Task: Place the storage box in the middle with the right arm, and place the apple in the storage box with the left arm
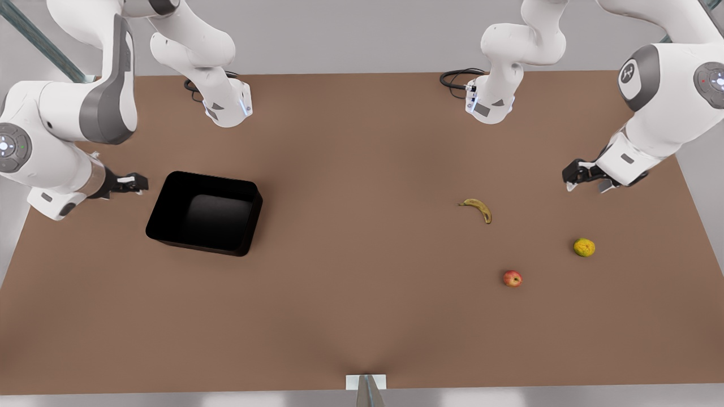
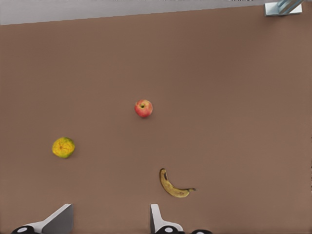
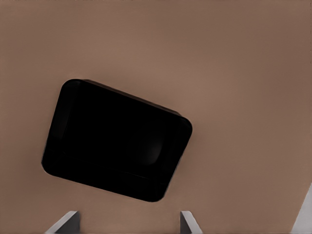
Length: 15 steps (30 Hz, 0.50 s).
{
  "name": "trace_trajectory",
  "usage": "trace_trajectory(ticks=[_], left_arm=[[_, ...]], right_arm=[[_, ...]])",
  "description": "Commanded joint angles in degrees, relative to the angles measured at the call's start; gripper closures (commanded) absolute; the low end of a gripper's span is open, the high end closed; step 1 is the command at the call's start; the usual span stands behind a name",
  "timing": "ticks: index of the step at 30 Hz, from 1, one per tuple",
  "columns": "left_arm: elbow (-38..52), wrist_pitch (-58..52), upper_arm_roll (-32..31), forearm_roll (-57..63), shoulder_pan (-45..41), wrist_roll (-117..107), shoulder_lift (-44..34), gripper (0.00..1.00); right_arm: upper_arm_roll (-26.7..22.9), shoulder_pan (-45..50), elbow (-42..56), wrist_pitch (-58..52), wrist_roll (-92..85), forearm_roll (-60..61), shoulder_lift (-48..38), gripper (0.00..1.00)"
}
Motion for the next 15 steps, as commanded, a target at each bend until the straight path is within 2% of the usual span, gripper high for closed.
trace_trajectory(ticks=[1,5,7,9,10,12,13,15], left_arm=[[0.0,0.0,0.1,0.2,0.0,0.0,0.0,0.00],[-0.1,-1.1,0.2,0.5,-0.2,-0.9,0.9,0.00],[-0.8,-3.1,0.8,-5.4,-0.1,-10.1,2.5,0.00],[-5.3,-0.3,3.4,-15.4,-0.1,-32.8,4.2,0.00],[-11.1,7.0,3.8,-21.5,-0.2,-42.3,4.5,0.00],[-19.7,21.1,5.0,-38.4,0.0,-49.3,6.4,0.00],[-19.9,23.7,5.0,-45.2,0.5,-51.1,9.3,0.00],[-22.4,32.9,4.9,-69.4,0.9,-50.3,15.9,0.00]], right_arm=[[0.0,0.1,0.0,0.0,0.0,0.0,0.0,0.00],[0.0,0.3,-1.5,1.2,0.6,0.0,0.2,0.00],[-0.2,0.0,-10.2,9.8,7.2,0.2,0.2,0.00],[-0.3,-0.3,-14.0,13.5,12.8,0.3,2.3,0.00],[-0.9,-2.7,-19.4,19.5,13.1,0.3,0.9,0.00],[-1.3,-5.1,-33.8,32.6,13.0,0.3,-4.6,0.00],[-1.4,-5.9,-38.6,36.4,13.0,0.3,-6.5,0.00],[-2.7,-6.2,-45.3,45.0,13.1,0.4,-6.4,0.00]])
